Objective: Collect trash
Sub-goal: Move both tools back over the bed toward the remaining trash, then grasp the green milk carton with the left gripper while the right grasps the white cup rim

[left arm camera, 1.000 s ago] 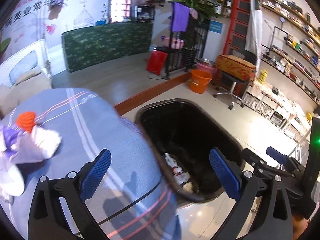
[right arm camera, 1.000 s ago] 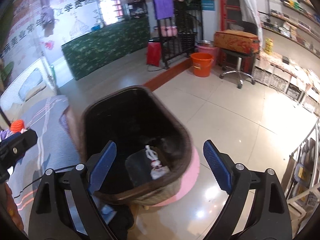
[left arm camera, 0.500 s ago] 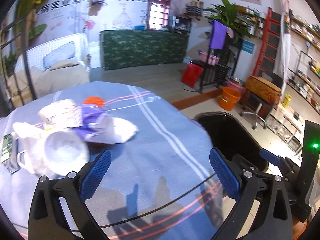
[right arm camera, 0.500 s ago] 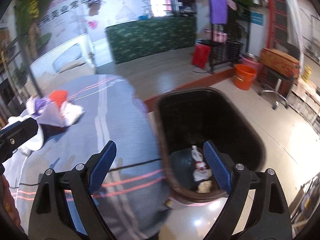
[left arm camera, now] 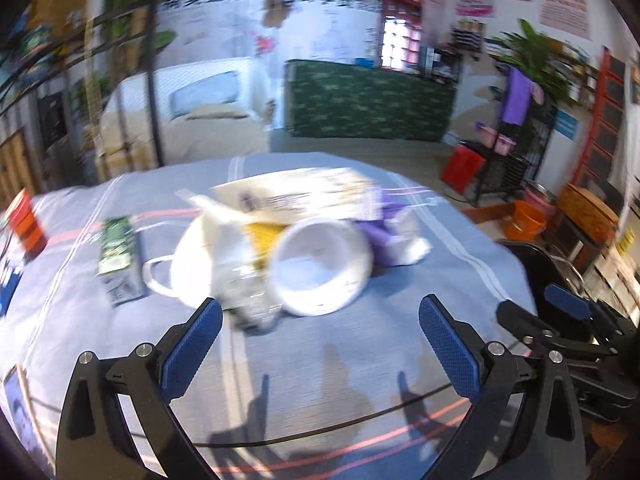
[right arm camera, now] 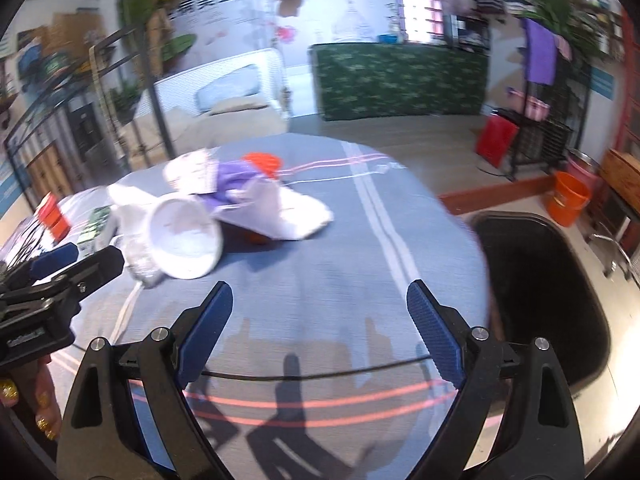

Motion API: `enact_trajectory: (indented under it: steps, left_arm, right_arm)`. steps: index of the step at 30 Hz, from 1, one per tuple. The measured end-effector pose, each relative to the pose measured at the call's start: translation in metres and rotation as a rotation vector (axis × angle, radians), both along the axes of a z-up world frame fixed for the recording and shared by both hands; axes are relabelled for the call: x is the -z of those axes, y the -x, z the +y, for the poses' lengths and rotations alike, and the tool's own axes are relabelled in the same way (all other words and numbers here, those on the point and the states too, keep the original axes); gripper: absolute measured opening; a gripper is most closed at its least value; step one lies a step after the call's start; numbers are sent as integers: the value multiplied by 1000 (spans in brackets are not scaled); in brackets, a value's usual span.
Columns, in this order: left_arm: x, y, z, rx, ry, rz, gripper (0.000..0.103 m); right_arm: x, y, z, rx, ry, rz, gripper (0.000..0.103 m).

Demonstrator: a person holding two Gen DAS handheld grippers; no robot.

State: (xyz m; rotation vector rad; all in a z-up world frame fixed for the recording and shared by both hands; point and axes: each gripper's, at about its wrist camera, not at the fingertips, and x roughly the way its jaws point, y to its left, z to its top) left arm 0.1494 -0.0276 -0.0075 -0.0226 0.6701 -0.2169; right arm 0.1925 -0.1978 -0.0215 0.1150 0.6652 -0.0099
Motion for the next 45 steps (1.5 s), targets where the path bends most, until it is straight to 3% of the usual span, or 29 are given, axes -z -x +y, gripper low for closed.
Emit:
enact_trajectory:
  steps: [14, 21, 32, 38, 45]
  left_arm:
    - [18, -17, 108, -244, 33, 45, 97]
    - [19, -30, 142, -330, 93, 84, 97]
    - [21, -70, 167, -408, 128, 117, 97]
    - [29, -110, 168, -437, 78, 152, 95]
    - [51, -150, 177, -463, 57, 253, 75]
  right_arm:
    - [8, -39, 61, -136, -32, 84, 88]
    - [22, -76, 87, -162, -36, 136, 87]
    - [48, -122, 97, -109, -127, 228, 59]
    - [52, -131, 101, -111, -141, 238, 46]
    - [58, -140, 99, -97, -166, 257, 29]
